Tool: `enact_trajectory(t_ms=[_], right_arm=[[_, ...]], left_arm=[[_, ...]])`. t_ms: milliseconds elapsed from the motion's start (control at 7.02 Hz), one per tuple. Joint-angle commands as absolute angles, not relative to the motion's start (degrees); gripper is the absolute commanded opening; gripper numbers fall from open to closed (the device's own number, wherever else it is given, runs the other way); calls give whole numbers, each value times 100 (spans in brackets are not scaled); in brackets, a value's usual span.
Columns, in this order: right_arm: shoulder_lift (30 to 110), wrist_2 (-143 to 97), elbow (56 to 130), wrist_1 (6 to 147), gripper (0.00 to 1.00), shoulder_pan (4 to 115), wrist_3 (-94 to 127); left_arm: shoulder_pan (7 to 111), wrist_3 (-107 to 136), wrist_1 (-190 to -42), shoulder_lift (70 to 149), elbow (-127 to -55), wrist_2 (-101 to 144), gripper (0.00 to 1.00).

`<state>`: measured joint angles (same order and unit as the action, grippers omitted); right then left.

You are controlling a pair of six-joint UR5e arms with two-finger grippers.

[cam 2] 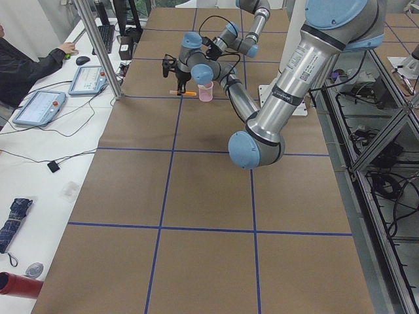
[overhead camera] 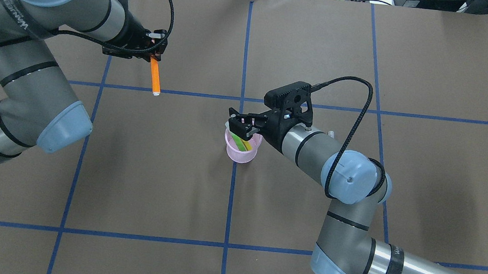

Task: Collect pens into pen holder
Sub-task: 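Release the highlighter into the cup and withdraw the right gripper toward the purple marker, then carry orange marker over cup with left gripper while right hovers above purple marker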

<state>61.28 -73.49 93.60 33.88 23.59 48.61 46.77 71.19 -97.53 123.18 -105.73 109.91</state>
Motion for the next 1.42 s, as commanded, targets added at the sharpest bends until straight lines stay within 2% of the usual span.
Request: enact_trajectory(t_ms=[0, 285, 427, 854, 1282], right_arm=[[6135, -7722, 9413, 3898, 99, 2643, 5342], [6178, -9848, 9798, 5328, 99, 3703, 5991], [6214, -11123, 9869, 6249, 99, 4335, 6142], [6310, -11566, 9870, 8028, 99, 4728, 6091], [6363, -11487, 9923, 8236, 99, 4676, 6135]], left_arm=[[4650, 6745, -10061, 12340, -11186, 10296, 0], [4588, 6102, -10763, 12323, -11329, 9793, 0], [4170, 6004, -11123, 12314, -11338, 9130, 0], [2754, 5985, -11748, 12288, -11233, 7423, 0], [2488, 5985, -13695, 12287, -9946, 6656, 0]])
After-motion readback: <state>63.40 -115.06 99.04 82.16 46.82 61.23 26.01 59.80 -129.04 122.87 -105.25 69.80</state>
